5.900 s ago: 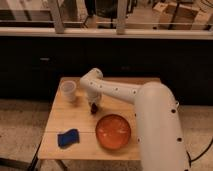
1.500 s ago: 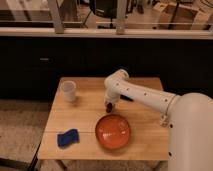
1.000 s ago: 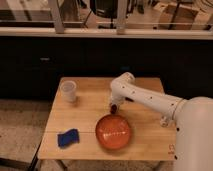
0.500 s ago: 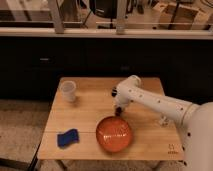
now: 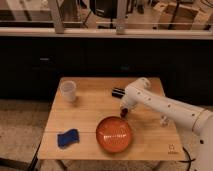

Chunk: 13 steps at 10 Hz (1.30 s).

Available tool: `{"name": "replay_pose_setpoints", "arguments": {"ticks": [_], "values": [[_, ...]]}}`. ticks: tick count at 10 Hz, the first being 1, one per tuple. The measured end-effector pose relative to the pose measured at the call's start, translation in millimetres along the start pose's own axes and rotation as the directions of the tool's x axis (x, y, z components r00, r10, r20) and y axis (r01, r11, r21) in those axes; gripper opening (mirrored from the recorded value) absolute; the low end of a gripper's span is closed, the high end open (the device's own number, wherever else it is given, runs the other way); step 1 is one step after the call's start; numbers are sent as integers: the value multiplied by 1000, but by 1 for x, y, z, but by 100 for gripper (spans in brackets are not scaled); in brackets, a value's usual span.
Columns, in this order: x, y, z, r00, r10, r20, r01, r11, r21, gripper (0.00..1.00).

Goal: Drag the pepper across the table

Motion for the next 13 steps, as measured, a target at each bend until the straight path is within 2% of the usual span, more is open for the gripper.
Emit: {"name": "replay_pose_setpoints", "arguments": {"ticks": [3, 6, 13], "values": [[-1, 18, 0, 1000, 29, 0, -29, 1000, 3, 0], [-13, 37, -2, 998, 56, -1, -56, 998, 6, 0], [-38, 67, -22, 995, 93, -19, -93, 996, 9, 0]]}}
